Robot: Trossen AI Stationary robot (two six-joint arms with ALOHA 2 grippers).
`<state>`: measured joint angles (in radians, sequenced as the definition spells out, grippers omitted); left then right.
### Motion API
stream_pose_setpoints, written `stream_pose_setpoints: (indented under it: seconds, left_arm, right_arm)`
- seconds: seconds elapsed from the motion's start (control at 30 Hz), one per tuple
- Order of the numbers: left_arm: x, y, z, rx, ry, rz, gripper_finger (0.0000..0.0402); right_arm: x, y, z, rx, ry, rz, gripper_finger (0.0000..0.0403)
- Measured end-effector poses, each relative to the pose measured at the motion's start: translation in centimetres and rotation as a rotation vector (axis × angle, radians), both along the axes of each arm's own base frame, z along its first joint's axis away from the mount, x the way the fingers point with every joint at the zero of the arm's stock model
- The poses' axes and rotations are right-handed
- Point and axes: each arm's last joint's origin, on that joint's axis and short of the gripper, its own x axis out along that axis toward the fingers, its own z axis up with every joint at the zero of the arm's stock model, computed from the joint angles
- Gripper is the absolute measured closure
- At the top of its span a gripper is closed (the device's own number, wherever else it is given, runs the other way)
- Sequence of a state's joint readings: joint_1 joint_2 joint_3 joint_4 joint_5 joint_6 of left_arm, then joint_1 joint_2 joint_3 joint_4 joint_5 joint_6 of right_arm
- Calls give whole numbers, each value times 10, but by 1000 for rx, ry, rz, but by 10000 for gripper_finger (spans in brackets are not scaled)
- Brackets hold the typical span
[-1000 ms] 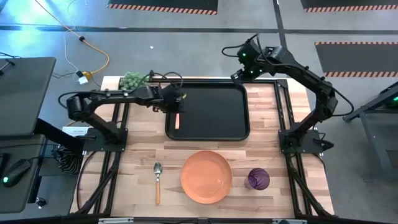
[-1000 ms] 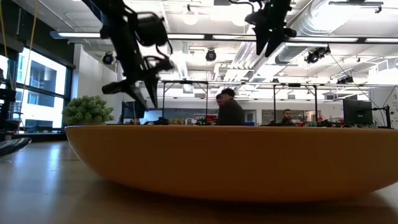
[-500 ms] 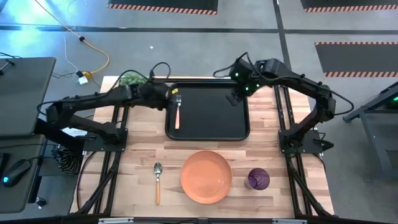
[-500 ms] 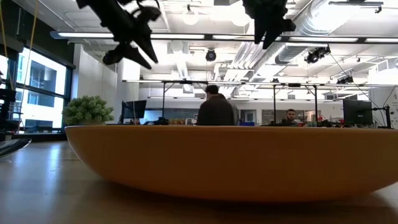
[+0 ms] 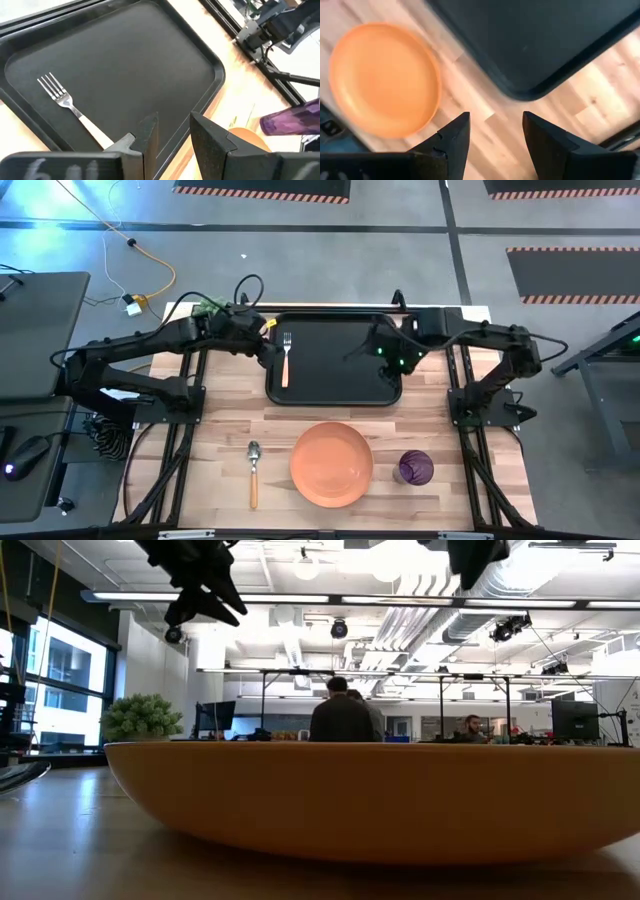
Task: Pick and place plate/cup/fork/spoon on tray
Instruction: Put the violet cup to the right of the yellow fork on the black serving tray
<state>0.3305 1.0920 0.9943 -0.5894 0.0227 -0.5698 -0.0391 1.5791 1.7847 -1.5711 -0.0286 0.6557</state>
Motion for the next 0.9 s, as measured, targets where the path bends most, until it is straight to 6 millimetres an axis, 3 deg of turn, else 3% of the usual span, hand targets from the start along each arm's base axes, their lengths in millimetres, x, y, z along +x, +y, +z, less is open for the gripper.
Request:
stream_pose_setpoints:
  seconds: [0.5, 0.9]
  left_arm:
    - [-1, 0, -1, 14, 21, -16, 298]
    - [-1, 0, -1, -44, -1, 35, 298]
  right_arm:
    - [-11, 84, 0, 52, 5, 316, 229]
    - [-33, 138, 0, -75, -24, 791, 229]
